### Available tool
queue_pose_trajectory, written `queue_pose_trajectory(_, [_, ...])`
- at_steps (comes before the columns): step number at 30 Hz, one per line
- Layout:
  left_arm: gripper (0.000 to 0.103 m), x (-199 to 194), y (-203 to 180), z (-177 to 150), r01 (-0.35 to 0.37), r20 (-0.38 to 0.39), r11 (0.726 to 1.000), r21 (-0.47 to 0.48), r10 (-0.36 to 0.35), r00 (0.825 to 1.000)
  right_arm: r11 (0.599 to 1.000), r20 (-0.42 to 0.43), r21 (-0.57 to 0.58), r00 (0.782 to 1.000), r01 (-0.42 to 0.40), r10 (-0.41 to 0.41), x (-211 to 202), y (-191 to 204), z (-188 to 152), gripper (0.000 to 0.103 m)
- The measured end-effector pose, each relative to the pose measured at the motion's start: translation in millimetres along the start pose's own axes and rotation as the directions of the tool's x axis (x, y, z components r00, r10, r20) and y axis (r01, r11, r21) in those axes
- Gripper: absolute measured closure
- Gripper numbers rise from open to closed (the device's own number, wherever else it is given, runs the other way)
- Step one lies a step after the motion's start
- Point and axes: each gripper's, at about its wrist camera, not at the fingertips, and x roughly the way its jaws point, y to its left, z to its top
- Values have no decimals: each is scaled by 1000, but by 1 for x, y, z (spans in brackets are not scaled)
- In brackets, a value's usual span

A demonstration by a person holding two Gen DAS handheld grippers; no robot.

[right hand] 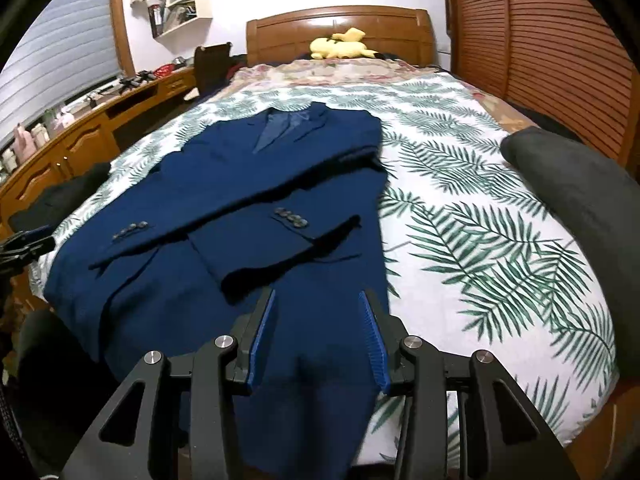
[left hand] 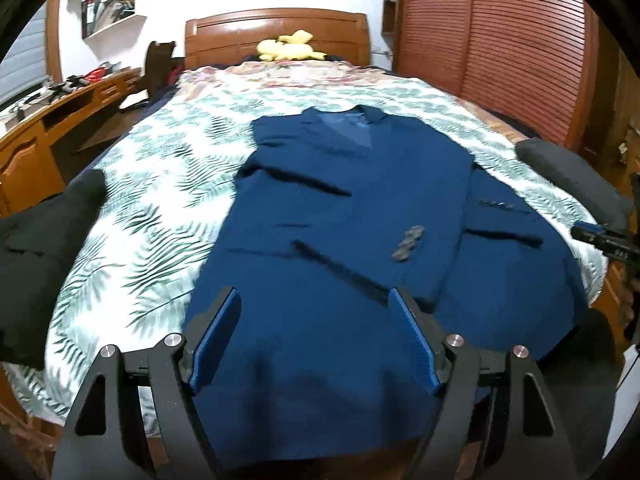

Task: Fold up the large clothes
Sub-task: 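Grasp the jacket side with the left tool, fold it toward the center, release, then grasp the jacket hem with both tools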

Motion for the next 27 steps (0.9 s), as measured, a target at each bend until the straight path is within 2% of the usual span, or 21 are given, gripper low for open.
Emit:
queue_pose_trajectory(8, [27,-2,37,-22,-48,-18,999,-1,48,999,999,-61,28,997,42,-40,10,-5,-1,60])
queue_pose_trajectory(9, [29,-3,39,-25,-45,-20,999,0,45,999,998,-71,28,996,47,-45,13,-5,-1,60])
queue_pose_trajectory(11, [46,-1,46,-30,-30,-33,1000,-5,30,999,998,-88,28,995,56,-53,19,-5,-1,60])
queue_pose_trajectory(14, [56,5,52,-35,-27,-54,1000,-6,27,998,998,-110,33,992,60,-56,27,-4,-1,59])
queue_pose_trajectory(20, [56,14,65,-38,-39,-79,998,-45,36,996,999,-143,-7,989,44,-45,31,5,2,57])
queue_pose_trajectory(21, [56,15,67,-39,-39,-83,998,-50,35,996,999,-146,-12,989,31,-32,29,5,2,57])
queue_pose_trajectory(23, [56,16,69,-41,-34,-89,998,-56,29,996,1000,-144,-15,990,-17,14,25,7,4,66])
queue_pose_trajectory(25, [56,15,71,-43,-30,-90,998,-56,25,996,998,-123,7,990,-64,64,17,7,5,66])
queue_pose_trajectory(27, [56,15,71,-44,-27,-90,998,-58,22,996,997,-116,14,990,-77,78,10,6,5,66])
